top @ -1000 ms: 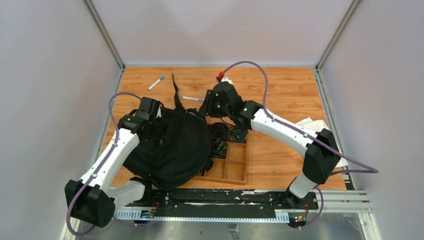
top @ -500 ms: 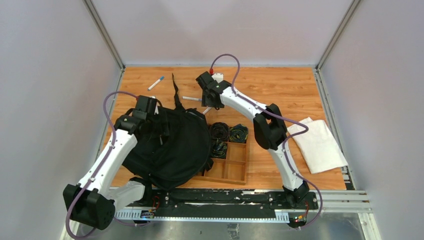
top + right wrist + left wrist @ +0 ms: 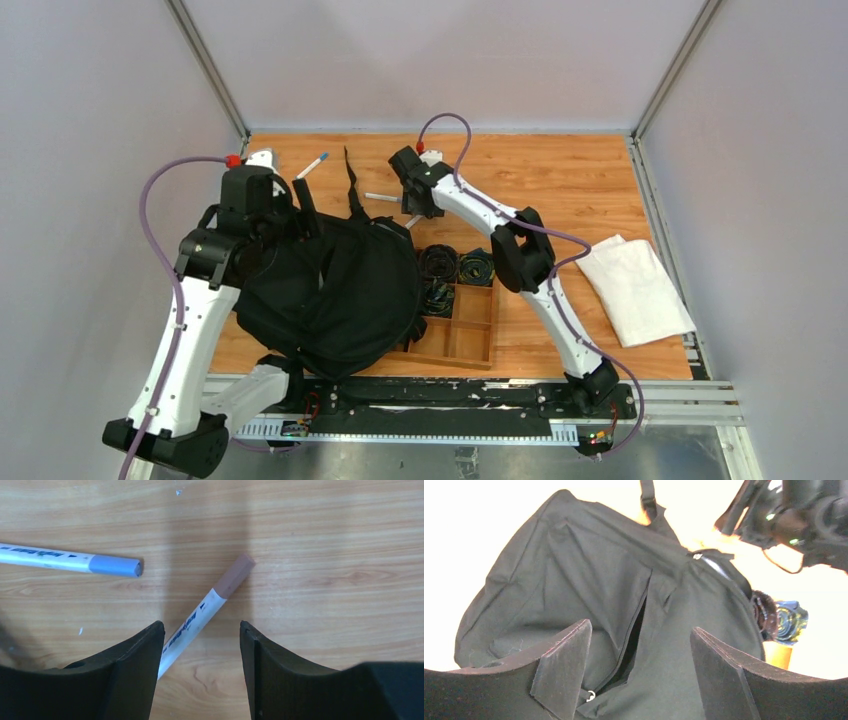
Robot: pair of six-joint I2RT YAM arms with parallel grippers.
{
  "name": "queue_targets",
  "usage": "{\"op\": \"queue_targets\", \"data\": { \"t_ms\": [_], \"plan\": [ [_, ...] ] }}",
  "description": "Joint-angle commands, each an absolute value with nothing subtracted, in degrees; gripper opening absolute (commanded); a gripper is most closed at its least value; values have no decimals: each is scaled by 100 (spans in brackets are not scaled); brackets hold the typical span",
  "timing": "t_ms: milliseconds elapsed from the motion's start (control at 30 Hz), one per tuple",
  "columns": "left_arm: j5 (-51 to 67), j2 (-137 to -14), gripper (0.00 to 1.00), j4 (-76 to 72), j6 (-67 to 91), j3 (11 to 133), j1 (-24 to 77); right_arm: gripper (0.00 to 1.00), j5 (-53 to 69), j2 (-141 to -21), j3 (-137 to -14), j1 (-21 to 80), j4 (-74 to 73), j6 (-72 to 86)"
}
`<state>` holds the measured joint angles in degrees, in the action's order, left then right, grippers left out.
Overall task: Pack the student bag
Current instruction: Pick up the stationery from the center of the board.
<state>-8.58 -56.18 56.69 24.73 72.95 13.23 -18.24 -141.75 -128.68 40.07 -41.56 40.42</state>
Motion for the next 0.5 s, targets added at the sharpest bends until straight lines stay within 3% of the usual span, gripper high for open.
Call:
{"op": "queue_targets", "data": {
  "t_ms": [0, 133, 200, 267, 367, 467],
  "plan": [
    [-881, -5683, 79, 5713, 2353, 7711, 1292, 60, -1949, -14584, -13188, 3937, -4370, 4134],
    [-1043, -6126, 79, 5692, 2354, 7980, 1292, 52, -1921, -14633, -13082, 3848, -4373, 4141],
    [-1083, -6489, 84, 5664, 2390, 8227, 1252, 41, -1950, -14474, -12818, 3772, -4357, 4198],
    [-1026, -6924, 90, 5596, 2393, 8551, 1189, 22, -2000, -14218, -12413, 3678, -4234, 4215],
    [-844, -7669, 99, 5408, 2340, 9083, 1028, 3, -1904, -13763, -11622, 3514, -3836, 4111],
    [-379, -8466, 100, 5260, 2051, 9553, 861, 0, -1892, -13433, -11183, 3332, -3630, 3946]
  ]
}}
